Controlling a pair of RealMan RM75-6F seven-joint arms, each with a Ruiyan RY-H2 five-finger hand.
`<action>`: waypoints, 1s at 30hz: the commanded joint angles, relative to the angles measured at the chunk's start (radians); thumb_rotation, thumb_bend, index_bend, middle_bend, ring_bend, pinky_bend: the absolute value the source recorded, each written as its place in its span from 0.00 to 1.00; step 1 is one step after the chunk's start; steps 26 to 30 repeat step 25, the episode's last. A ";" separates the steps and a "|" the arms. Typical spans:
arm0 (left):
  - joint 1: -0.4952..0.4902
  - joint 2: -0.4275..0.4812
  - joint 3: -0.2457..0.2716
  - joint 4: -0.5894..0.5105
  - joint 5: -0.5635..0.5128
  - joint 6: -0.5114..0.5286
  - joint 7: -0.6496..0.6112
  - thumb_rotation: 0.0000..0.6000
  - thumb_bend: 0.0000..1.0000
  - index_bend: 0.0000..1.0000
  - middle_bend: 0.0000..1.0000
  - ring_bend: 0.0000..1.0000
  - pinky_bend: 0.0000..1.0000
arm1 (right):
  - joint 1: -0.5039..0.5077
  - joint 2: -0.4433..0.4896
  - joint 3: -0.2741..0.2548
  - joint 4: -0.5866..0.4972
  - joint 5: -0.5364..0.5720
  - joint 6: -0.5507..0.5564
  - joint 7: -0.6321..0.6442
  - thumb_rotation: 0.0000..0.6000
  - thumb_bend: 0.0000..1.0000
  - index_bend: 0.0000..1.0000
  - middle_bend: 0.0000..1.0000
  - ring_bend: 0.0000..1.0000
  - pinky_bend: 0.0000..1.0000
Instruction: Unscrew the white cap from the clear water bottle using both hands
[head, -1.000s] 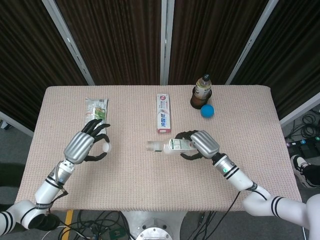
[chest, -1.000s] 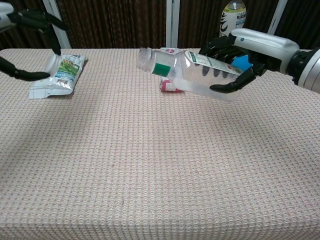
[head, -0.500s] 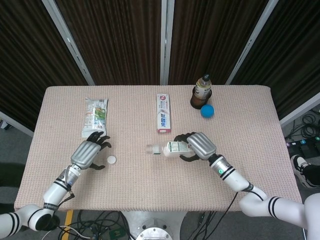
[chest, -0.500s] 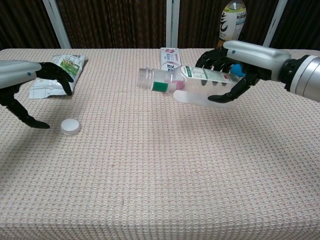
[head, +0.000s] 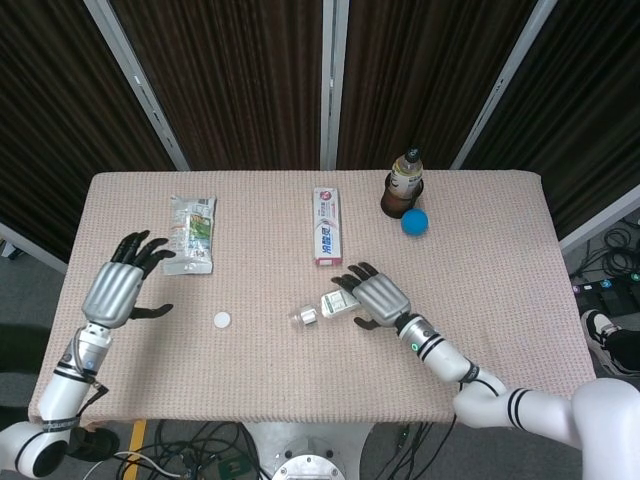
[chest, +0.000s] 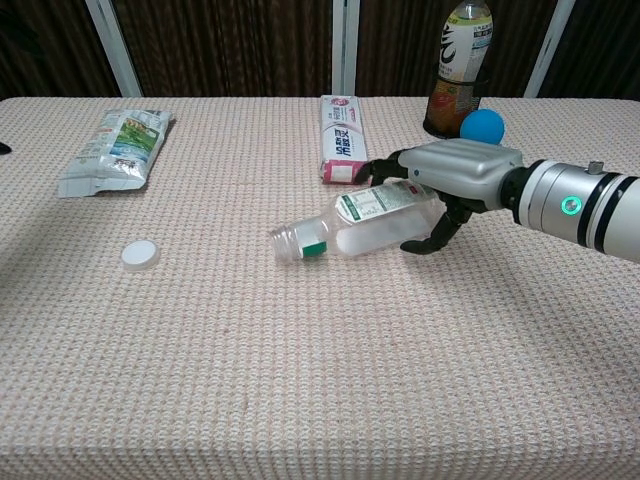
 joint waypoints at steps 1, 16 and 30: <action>0.022 0.033 0.003 0.009 -0.010 0.008 -0.008 1.00 0.00 0.24 0.13 0.00 0.01 | -0.044 0.086 0.001 -0.115 0.031 0.045 -0.050 1.00 0.34 0.00 0.00 0.00 0.00; 0.238 0.084 0.076 0.041 -0.054 0.170 -0.009 1.00 0.00 0.24 0.13 0.00 0.01 | -0.485 0.466 -0.137 -0.294 -0.056 0.559 0.155 1.00 0.37 0.00 0.06 0.00 0.00; 0.321 0.077 0.115 -0.021 0.037 0.279 0.041 1.00 0.00 0.24 0.13 0.00 0.01 | -0.619 0.530 -0.167 -0.344 -0.118 0.697 0.174 1.00 0.39 0.00 0.04 0.00 0.00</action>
